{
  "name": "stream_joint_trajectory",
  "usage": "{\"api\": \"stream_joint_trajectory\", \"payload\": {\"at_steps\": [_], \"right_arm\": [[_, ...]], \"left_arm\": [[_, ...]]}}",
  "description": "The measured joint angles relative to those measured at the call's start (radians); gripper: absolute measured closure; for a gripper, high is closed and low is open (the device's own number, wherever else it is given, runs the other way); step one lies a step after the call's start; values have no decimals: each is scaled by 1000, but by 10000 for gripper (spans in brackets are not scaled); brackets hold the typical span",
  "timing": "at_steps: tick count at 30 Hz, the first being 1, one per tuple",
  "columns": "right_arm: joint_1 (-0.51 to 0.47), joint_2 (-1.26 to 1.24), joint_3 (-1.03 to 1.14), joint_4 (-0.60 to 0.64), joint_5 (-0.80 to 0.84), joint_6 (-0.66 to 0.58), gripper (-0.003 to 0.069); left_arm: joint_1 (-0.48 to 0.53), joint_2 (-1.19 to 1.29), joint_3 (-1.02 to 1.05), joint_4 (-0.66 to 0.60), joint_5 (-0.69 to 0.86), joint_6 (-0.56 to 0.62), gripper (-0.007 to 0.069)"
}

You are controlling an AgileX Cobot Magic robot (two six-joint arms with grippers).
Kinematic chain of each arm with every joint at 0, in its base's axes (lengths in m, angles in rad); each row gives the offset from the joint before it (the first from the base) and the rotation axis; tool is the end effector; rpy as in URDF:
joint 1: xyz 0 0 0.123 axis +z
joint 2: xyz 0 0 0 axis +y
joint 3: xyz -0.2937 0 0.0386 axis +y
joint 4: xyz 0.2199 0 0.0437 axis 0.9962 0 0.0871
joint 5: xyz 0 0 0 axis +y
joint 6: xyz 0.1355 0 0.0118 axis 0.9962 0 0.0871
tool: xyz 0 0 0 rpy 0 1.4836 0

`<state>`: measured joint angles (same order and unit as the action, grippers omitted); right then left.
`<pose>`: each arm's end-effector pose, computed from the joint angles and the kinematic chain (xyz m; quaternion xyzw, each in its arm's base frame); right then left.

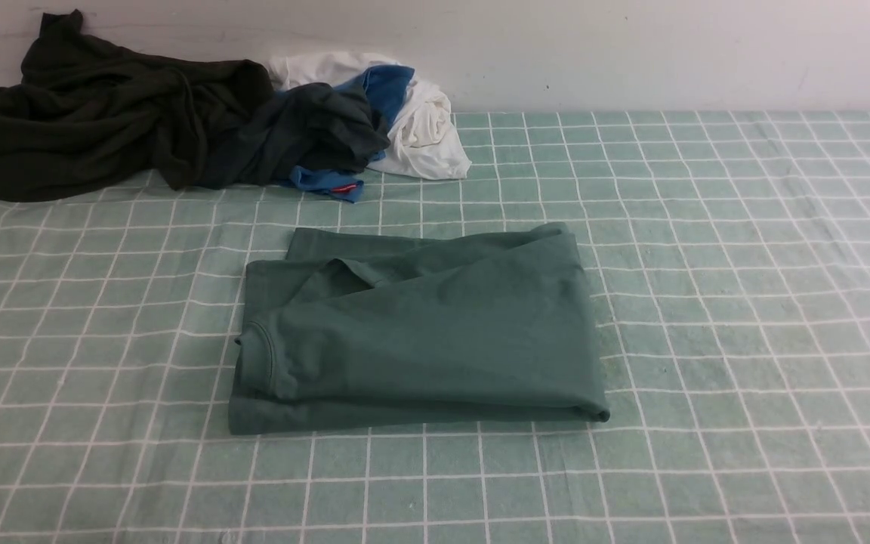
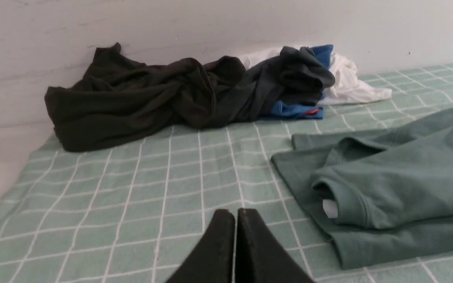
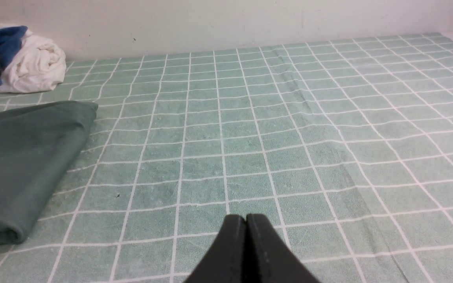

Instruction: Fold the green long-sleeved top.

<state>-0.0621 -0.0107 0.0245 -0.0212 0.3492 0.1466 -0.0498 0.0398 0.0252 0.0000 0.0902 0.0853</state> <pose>0.0571 -0.0045 0.1620 0.0773 0.7938 0.0166 0.6030 0.0660 -0.0033 0.1933 0.0493 0.7291 0.0121 0.6826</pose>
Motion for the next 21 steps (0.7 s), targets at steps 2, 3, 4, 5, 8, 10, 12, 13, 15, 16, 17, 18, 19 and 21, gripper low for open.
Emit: {"api": "stream_joint_trajectory", "payload": {"at_steps": [2,3,4,5,8,10,12,13,15,16,17,18,19,21], "right_arm": [[0,0,0,0,0,0,673],[0,0,0,0,0,0,673],[0,0,0,0,1,0,673],[0,0,0,0,1,0,673],[0,0,0,0,2,0,673],[0,0,0,0,2,0,673],[0,0,0,0,3,0,673],[0,0,0,0,3,0,673],[0,0,0,0,3,0,673],[0,0,0,0,3,0,673],[0,0,0,0,3,0,673],[0,0,0,0,3,0,673],[0,0,0,0,3,0,673],[0,0,0,0,3,0,673]], "left_arm": [[2,-37,4,-10,62,2,627],[4,-45,4,-21,105,9,627],[10,-49,4,-30,143,21,627],[16,-50,4,-37,163,30,627],[43,-51,4,-49,231,59,627],[52,-51,2,-51,244,75,627],[54,-51,0,-54,250,91,627],[55,-51,0,-55,251,95,627],[57,-51,0,-57,251,98,627],[57,-51,0,-59,251,98,627],[57,-51,0,-60,251,98,627],[57,-51,0,-60,251,98,627],[59,-51,0,-60,251,98,627],[59,-51,0,-60,251,98,627]]}}
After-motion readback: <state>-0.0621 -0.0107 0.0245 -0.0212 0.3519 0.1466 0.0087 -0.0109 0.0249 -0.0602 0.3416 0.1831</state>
